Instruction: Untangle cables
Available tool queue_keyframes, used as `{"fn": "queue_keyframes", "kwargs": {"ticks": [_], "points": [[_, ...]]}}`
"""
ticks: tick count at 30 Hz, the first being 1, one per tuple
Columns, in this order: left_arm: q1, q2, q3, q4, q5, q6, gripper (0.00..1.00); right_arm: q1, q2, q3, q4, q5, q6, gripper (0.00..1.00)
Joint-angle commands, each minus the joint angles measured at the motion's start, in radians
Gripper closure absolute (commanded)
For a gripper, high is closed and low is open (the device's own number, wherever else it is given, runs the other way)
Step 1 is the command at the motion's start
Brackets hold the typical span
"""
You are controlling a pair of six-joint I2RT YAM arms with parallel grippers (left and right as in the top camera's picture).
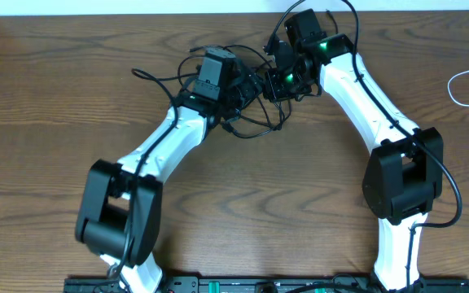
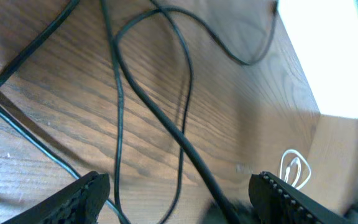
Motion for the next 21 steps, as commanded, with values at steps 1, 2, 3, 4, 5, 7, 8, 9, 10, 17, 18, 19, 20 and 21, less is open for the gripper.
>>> {"fn": "queue_keyframes", "kwargs": {"ticks": [1, 2, 3, 4, 5, 7, 8, 9, 10, 17, 18, 19, 20, 21], "points": [[0.002, 0.044, 0.000, 0.027, -0.023, -0.119, 0.27, 0.000, 0.000, -0.005, -0.001, -0.045, 0.008, 0.99], [0.002, 0.052, 0.000, 0.036, -0.021, -0.129, 0.28, 0.000, 0.000, -0.005, -0.001, -0.058, 0.008, 0.99], [0.002, 0.057, 0.000, 0.047, -0.016, -0.132, 0.33, 0.000, 0.000, -0.005, -0.001, -0.063, 0.008, 0.99], [0.002, 0.061, 0.000, 0.057, -0.012, -0.131, 0.37, 0.000, 0.000, -0.005, -0.001, -0.066, 0.008, 0.99], [0.002, 0.063, 0.000, 0.061, -0.012, -0.132, 0.41, 0.000, 0.000, -0.005, -0.001, -0.066, 0.008, 0.99], [0.002, 0.063, 0.000, 0.061, -0.012, -0.131, 0.56, -0.001, -0.002, -0.005, -0.002, -0.085, 0.008, 0.99], [0.002, 0.063, 0.000, 0.061, -0.012, -0.131, 0.66, -0.002, -0.003, -0.005, -0.002, -0.098, 0.008, 0.99], [0.002, 0.063, 0.000, 0.060, -0.012, -0.130, 0.81, -0.003, -0.006, -0.005, -0.002, -0.110, 0.008, 0.99], [0.002, 0.063, 0.000, 0.060, -0.013, -0.115, 0.92, -0.008, -0.009, -0.003, -0.001, -0.119, 0.013, 0.99], [0.098, -0.048, 0.000, 0.117, 0.187, 0.297, 0.93, -0.185, -0.058, -0.002, -0.018, -0.118, 0.072, 0.99], [0.113, -0.077, 0.000, 0.119, 0.188, 0.296, 0.93, -0.206, -0.057, -0.002, -0.020, -0.117, 0.072, 0.99], [0.134, -0.123, 0.000, 0.126, 0.197, 0.296, 0.92, -0.234, -0.052, -0.007, -0.023, -0.117, 0.072, 0.99], [0.152, -0.164, 0.000, 0.134, 0.207, 0.297, 0.93, -0.254, -0.050, -0.011, -0.029, -0.118, 0.072, 0.99], [0.174, -0.216, 0.000, 0.138, 0.216, 0.297, 0.93, -0.271, -0.049, -0.017, -0.036, -0.117, 0.072, 0.99]]}}
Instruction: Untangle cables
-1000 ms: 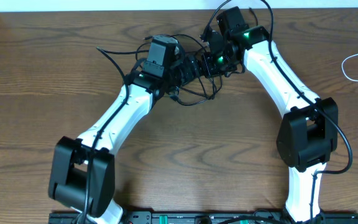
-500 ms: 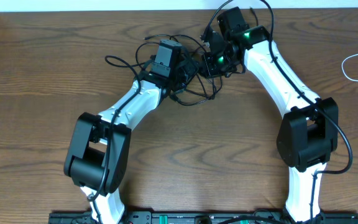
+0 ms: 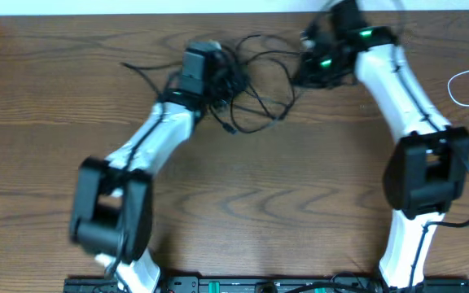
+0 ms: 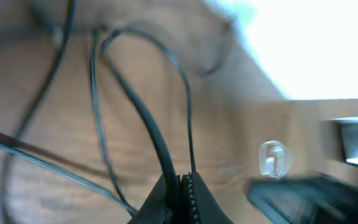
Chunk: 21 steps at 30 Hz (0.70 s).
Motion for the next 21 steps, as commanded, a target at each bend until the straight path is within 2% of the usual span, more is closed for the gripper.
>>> {"fn": "queue_keyframes", "kwargs": {"ticks": [1, 11, 16, 21], "points": [[0.085, -0.227, 0.006, 0.026, 0.072, 0.105, 0.93, -0.079, -0.035, -0.028, -0.017, 0.007, 0.016, 0.99], [0.210, -0.676, 0.007, 0.051, 0.083, 0.064, 0.92, -0.119, -0.035, -0.100, -0.012, 0.192, 0.016, 0.99], [0.270, -0.792, 0.008, 0.132, 0.082, 0.017, 0.93, -0.120, -0.035, -0.137, -0.010, 0.282, 0.044, 0.99], [0.422, -0.858, 0.023, 0.138, 0.080, 0.007, 0.93, -0.155, -0.035, -0.175, -0.031, 0.325, 0.047, 0.99]]}}
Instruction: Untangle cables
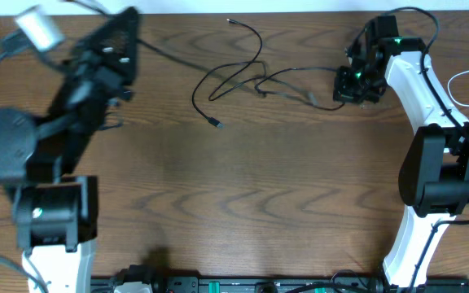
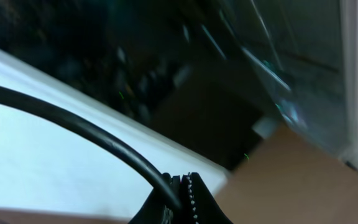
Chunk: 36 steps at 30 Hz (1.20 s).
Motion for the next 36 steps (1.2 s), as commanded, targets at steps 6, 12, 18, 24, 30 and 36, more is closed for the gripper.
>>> {"fn": "queue_keyframes", "kwargs": {"ticks": [6, 12, 18, 24, 30, 36], "points": [[0.294, -0.029, 0.024, -0.070, 0.002, -0.053, 0.93, -0.117, -0.028, -0.039, -0.026, 0.076, 0.013, 0.99], [0.395, 0.052, 0.024, -0.296, 0.023, 0.054, 0.93, -0.185, -0.028, -0.039, -0.055, 0.075, 0.013, 0.99], [0.329, 0.134, 0.024, -0.488, 0.024, 0.204, 0.93, -0.183, -0.032, -0.039, -0.058, -0.082, -0.093, 0.99], [0.156, 0.213, 0.024, -0.560, 0.024, 0.291, 0.93, -0.125, -0.078, -0.036, -0.039, -0.202, -0.203, 0.99], [-0.029, 0.283, 0.024, -0.517, 0.021, 0.301, 0.93, -0.032, -0.211, -0.036, 0.006, -0.288, -0.289, 0.99], [-0.190, 0.307, 0.024, -0.305, 0.021, 0.133, 0.93, 0.078, -0.333, -0.036, 0.068, -0.414, -0.324, 0.99]]}}
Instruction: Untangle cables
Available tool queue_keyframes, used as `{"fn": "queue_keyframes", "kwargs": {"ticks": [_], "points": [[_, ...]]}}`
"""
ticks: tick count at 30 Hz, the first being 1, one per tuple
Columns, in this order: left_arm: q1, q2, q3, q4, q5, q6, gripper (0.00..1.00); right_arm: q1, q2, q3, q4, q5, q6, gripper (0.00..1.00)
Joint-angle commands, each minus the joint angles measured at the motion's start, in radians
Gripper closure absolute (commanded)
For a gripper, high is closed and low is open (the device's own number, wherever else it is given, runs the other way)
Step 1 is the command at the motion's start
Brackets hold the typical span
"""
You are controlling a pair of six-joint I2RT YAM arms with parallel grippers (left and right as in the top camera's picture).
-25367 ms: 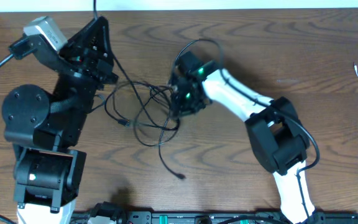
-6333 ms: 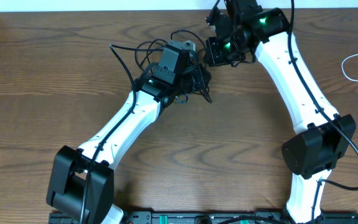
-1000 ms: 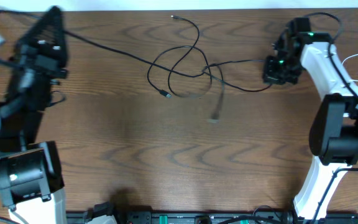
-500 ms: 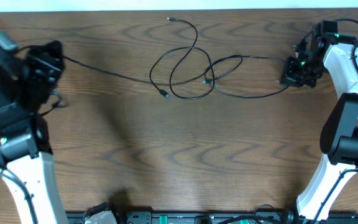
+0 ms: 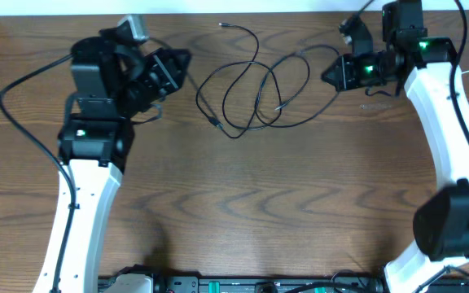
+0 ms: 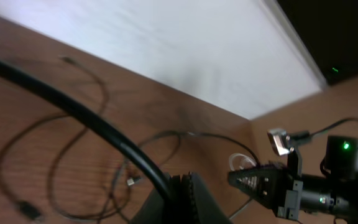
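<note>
A loose tangle of thin black cables [image 5: 251,89] lies in loops on the wooden table at top centre, and shows in the left wrist view as the same loops [image 6: 61,155]. My left gripper [image 5: 179,63] is raised at the tangle's left, shut on a black cable [image 6: 104,127] that runs up and left out of the wrist view from the jaws of that gripper [image 6: 182,186]. My right gripper [image 5: 335,75] is at the tangle's right end, jaws together, with a thin strand leading to it; the left wrist view also shows that gripper [image 6: 253,180].
A coiled white cable lies near the table's right edge, also visible as a white coil [image 6: 241,163]. The white wall runs along the table's far edge [image 5: 218,14]. A black lead hangs in an arc [image 5: 15,77] left of my left arm.
My left arm has come down from high at the far left and now points right toward the tangle. The right gripper has lifted slightly; the thin cables have gathered into rounder loops.
Both grippers were together over a dense knot, the left one open. Then the left was shut on a cable and the arms stood apart. Then the left was far left and high, the cables stretched out. Now the cables lie in loose loops between the grippers.
</note>
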Motion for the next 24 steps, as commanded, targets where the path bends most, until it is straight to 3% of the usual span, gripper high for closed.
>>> {"fn": "queue_keyframes", "kwargs": {"ticks": [1, 6, 15, 24], "points": [[-0.074, -0.005, 0.019, 0.138, 0.013, -0.131, 0.93, 0.054, -0.042, 0.002, 0.031, -0.178, -0.085, 0.99], [-0.122, -0.004, 0.019, 0.262, 0.013, -0.266, 0.93, 0.112, -0.042, 0.002, 0.069, -0.378, -0.198, 0.98], [-0.126, -0.003, 0.019, 0.274, 0.012, -0.366, 0.92, 0.176, -0.042, 0.002, 0.077, -0.666, -0.378, 0.91], [-0.138, -0.003, 0.019, 0.329, 0.017, -0.514, 0.93, 0.283, -0.042, 0.002, 0.118, -0.683, -0.461, 0.78]]}}
